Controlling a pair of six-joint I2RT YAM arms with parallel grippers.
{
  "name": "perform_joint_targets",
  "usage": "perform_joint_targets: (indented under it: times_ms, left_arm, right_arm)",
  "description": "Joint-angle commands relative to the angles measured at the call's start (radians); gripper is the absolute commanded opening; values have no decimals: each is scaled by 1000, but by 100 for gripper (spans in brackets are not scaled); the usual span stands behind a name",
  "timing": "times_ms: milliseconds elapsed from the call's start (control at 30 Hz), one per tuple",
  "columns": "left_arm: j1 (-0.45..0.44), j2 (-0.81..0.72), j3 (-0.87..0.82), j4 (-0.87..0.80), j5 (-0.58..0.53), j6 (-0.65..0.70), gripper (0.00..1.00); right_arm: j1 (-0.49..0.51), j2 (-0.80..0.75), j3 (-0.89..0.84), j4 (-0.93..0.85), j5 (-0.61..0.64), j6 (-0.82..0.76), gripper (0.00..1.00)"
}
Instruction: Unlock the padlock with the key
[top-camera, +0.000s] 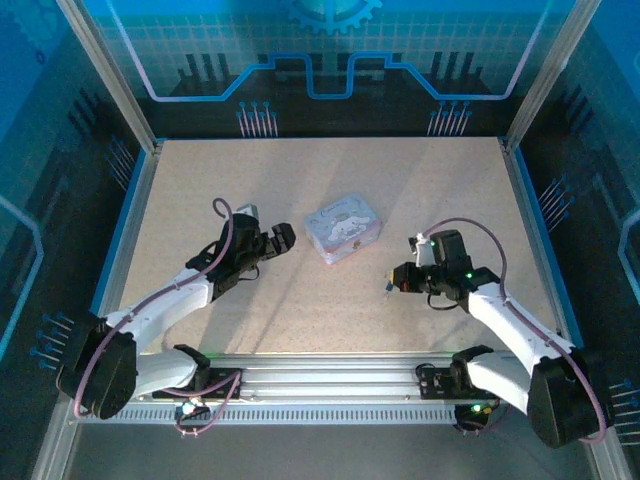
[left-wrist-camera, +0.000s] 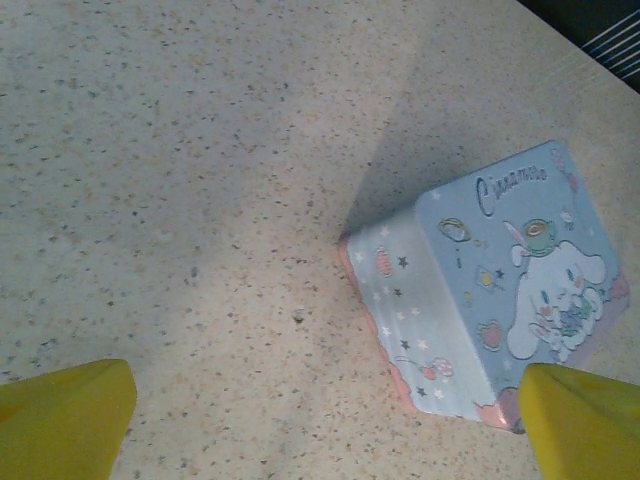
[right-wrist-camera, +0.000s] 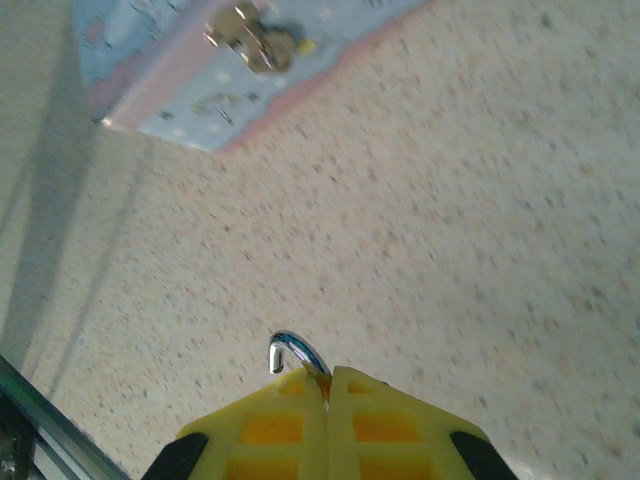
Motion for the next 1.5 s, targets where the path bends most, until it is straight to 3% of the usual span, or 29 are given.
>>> perform_joint_targets:
  times_ms: [0, 333, 467, 833, 967, 1100, 1300, 1467]
  left_arm:
    - [11, -22, -11, -11, -31, 31, 99]
    - [26, -9, -16, -8, -32, 42, 99]
    - [34, 7, -13, -3, -27, 42, 99]
    - [54, 1, 52, -37, -21, 49, 99]
    - [71, -40, 74, -65, -75, 71, 99]
    - [82, -94, 71, -57, -188, 129, 99]
    - [101, -135, 0, 76, -360, 259, 99]
    - [109, -104, -123, 379, -444, 441, 99]
  right_arm:
    - [-5, 7, -8, -115, 34, -6, 0]
    - [1, 251, 69, -28, -18, -36, 0]
    - [0, 292, 72, 20, -15, -31, 19]
    - [-40, 158, 125, -7, 82, -107, 49]
    - [-82, 80, 174, -39, 177, -161, 68]
    - [-136, 10, 186, -16, 261, -196, 98]
    - [-225, -26, 144, 121, 362, -240, 100]
    - [-257, 5, 18, 423, 447, -332, 100]
